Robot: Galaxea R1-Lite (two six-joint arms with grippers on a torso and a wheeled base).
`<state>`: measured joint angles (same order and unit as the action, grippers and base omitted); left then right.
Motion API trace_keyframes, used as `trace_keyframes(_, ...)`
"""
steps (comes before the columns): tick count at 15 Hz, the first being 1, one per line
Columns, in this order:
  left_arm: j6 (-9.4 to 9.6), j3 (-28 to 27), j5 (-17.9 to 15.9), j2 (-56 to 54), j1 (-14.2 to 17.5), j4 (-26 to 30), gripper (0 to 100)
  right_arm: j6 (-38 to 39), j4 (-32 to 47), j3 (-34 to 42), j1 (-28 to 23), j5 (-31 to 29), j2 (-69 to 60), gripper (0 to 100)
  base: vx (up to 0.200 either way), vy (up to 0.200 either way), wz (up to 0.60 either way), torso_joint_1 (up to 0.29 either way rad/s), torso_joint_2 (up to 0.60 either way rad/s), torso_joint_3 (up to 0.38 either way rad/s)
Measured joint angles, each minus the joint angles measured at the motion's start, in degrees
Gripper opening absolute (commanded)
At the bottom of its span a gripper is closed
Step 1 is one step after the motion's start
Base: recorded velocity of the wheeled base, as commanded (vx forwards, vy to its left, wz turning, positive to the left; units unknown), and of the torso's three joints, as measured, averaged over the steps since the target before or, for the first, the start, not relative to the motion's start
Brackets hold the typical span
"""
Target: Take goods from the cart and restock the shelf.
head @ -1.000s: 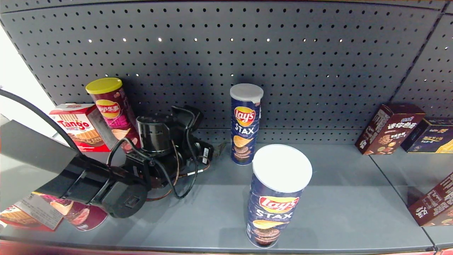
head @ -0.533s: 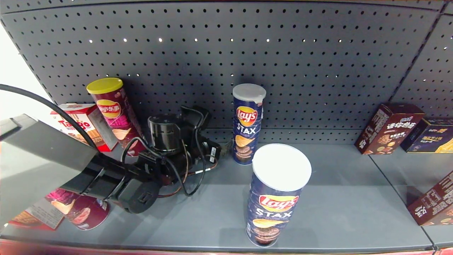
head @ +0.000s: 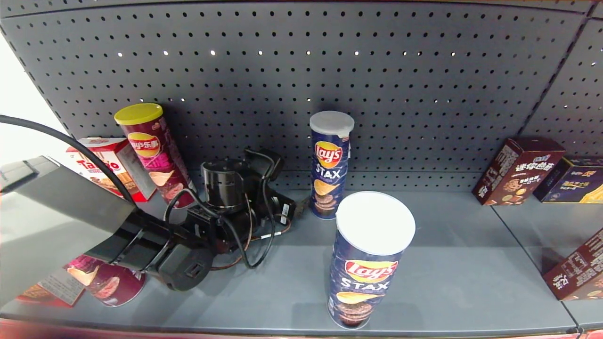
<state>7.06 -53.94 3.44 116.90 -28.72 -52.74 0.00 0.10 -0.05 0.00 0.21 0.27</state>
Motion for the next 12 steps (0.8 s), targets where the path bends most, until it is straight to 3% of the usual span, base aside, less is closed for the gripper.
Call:
trace_keyframes(9, -0.02, 1.7, 0.1, -2.2, -0.1, -0.1, 100, 0.0, 0.0, 0.0, 0.0, 0.0, 0.0, 100, 0.000, 0.000, 0.00, 0.000, 0.00, 0.000)
trace_keyframes(12, 0.16, 4.5, 0.1, -4.6, -0.2, -0.3, 100, 0.0, 0.0, 0.0, 0.0, 0.0, 0.0, 100, 0.000, 0.000, 0.00, 0.000, 0.00, 0.000)
